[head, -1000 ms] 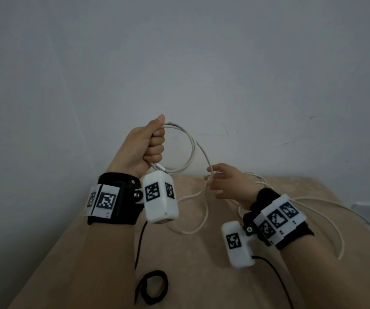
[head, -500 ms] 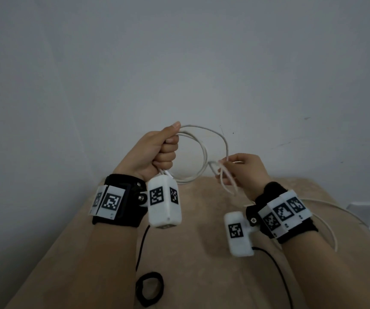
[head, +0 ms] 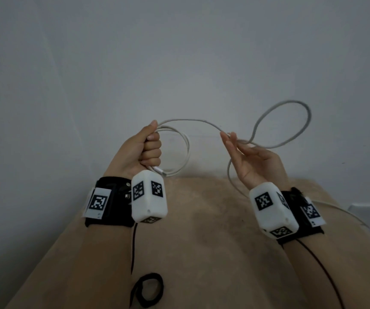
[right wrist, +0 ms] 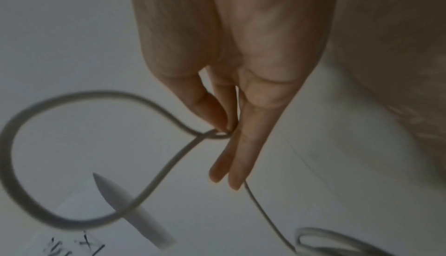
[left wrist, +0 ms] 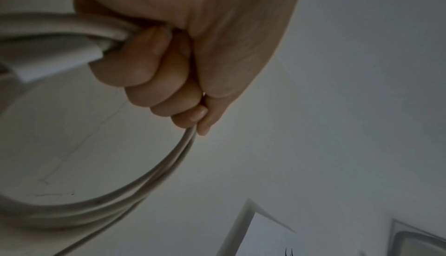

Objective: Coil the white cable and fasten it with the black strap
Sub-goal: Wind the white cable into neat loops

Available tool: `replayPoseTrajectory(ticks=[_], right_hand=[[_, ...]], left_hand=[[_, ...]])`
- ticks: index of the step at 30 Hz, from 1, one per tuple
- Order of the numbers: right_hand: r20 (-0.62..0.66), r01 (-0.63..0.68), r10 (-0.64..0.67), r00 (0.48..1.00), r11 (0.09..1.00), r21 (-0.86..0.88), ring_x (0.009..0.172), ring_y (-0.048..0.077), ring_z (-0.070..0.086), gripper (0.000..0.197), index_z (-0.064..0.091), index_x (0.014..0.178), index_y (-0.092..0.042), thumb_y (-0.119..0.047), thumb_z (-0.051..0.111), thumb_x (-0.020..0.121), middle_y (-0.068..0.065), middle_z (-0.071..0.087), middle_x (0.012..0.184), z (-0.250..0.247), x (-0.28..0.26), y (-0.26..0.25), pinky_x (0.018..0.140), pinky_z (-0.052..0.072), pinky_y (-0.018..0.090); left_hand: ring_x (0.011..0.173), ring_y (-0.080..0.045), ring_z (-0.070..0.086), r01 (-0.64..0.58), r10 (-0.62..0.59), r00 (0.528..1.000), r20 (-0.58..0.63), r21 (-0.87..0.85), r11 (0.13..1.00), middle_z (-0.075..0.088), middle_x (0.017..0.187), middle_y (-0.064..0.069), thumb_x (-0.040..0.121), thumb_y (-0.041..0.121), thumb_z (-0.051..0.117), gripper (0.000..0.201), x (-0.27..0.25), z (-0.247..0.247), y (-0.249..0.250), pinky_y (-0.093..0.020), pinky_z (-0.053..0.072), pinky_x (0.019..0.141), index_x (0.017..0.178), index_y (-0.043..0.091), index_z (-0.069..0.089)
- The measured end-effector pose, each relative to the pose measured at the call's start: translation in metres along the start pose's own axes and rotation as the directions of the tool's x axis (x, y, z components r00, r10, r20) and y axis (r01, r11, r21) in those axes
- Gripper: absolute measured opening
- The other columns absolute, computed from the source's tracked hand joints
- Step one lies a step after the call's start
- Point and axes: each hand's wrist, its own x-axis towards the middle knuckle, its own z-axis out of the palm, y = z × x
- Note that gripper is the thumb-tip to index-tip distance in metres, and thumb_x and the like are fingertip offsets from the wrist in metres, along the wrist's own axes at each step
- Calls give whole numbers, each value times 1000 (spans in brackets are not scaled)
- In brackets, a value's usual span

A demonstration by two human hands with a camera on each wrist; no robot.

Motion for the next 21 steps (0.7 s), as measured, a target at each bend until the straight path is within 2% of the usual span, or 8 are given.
replayPoseTrajectory(ticks=[1,4,8,10,13,17,20,21], right_hand=[[-17,17,-16,1000,999,35,116,41,57,36,56,106,20,15,45,72,29,64,106,0,-1,2,73,59,48],[-62,54,-44,997,985,165,127,39,48,43,43,129,17,7,41,86,26,62,109,1,0,7,65,59,48],[-67,61,-45,997,963,262,126,43,46,40,41,126,22,3,45,91,19,57,120,1,2,12,63,60,45],[-69,70,-51,996,948,310,117,45,53,40,40,126,23,1,45,93,21,52,128,0,4,10,62,59,47],[-72,98,-76,995,911,401,94,43,65,39,39,124,24,-4,42,97,39,39,135,-3,6,8,63,58,53],[-90,91,-55,994,876,474,87,51,65,43,37,127,21,-13,36,100,45,38,131,-7,8,7,61,57,57],[-132,87,-27,991,874,479,96,43,65,39,43,120,23,-10,40,98,48,39,125,-4,8,6,57,58,53],[-145,90,-24,989,877,472,94,41,65,36,45,119,22,-6,41,96,48,40,124,-2,7,6,57,58,52]], left_hand=[[27,-2,17,2,-2,1000,-1,3,1000,19,40,11,95,42,47,50,1,-1,-1,-16,8,33,51,22,36],[27,-2,17,13,-13,1000,-12,-7,1000,19,39,11,96,41,46,51,3,-4,-4,-16,8,33,51,22,36],[26,-2,17,33,-34,999,-18,-19,999,19,39,11,97,41,44,48,5,-7,-6,-15,10,31,55,22,33],[26,-2,17,36,-36,999,-16,-5,999,20,38,11,98,41,43,46,5,-7,-7,-15,10,30,58,22,31],[26,-2,17,37,-36,999,-14,2,999,20,38,11,98,41,43,46,5,-7,-8,-15,11,30,59,22,30],[26,-2,18,35,-34,999,-13,16,999,20,38,11,98,41,43,46,6,-8,-8,-14,11,29,59,22,30],[26,-2,18,35,-35,999,-14,20,999,20,38,11,98,41,43,46,6,-9,-8,-14,11,30,58,22,30],[26,-2,18,34,-34,999,-17,22,999,20,38,11,98,41,43,46,6,-10,-8,-14,11,30,58,22,30]])
